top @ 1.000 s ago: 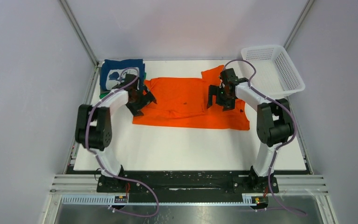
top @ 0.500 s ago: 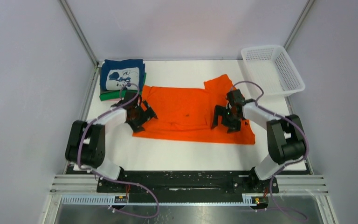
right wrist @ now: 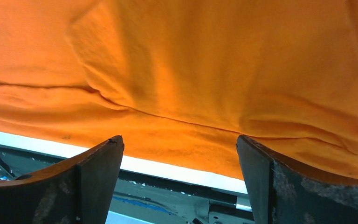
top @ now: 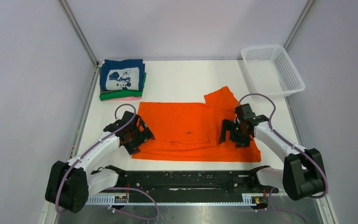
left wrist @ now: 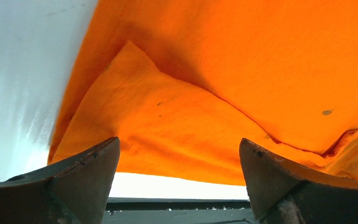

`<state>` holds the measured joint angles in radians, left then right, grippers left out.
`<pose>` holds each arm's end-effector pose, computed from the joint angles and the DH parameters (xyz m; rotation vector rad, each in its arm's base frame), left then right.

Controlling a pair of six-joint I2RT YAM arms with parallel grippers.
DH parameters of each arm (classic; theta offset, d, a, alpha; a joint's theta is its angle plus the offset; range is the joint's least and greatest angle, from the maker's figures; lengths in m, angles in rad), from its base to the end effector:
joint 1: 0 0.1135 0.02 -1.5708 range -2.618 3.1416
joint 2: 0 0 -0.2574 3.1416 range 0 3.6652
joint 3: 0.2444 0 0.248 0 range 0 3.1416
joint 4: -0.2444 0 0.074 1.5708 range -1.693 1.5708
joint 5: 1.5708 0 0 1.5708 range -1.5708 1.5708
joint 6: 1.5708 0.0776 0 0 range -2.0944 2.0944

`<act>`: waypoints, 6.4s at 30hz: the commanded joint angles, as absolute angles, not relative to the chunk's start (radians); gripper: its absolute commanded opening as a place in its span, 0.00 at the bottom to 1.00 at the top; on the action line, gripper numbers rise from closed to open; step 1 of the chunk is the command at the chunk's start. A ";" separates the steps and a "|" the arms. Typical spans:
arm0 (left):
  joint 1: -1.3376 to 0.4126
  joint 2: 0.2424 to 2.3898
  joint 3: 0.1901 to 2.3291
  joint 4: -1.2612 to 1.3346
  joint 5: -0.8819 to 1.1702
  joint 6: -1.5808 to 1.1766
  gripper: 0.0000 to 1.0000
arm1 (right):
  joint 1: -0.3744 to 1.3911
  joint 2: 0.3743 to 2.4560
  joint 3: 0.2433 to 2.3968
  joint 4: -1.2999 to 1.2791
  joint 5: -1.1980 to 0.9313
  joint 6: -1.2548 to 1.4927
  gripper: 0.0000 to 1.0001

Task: Fold and stack the t-shirts
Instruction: Fold the flattened tshirt in 1/3 of the way, then grab the side of the flattened tshirt furthest away from the robot with both arms, then fold the other side of the tshirt into a rectangle

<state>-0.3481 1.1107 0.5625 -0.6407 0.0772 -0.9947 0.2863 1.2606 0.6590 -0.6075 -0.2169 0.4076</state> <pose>0.1848 -0.0734 0.1295 -0.8880 2.7175 -0.4302 0.2128 0.0801 0.1318 0.1157 2.8364 0.4671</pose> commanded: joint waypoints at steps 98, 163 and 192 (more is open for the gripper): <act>-0.103 2.039 1.585 -0.744 -0.056 -0.599 0.00 | 0.150 2.508 2.371 -0.790 -0.098 -0.153 0.95; -0.117 1.871 1.449 -0.608 0.019 -0.643 0.00 | 0.175 2.126 1.902 -0.756 -0.185 -0.431 0.00; -0.160 1.389 0.886 -0.498 -0.074 -0.645 0.00 | 0.268 1.360 1.030 -0.648 0.055 -0.211 0.04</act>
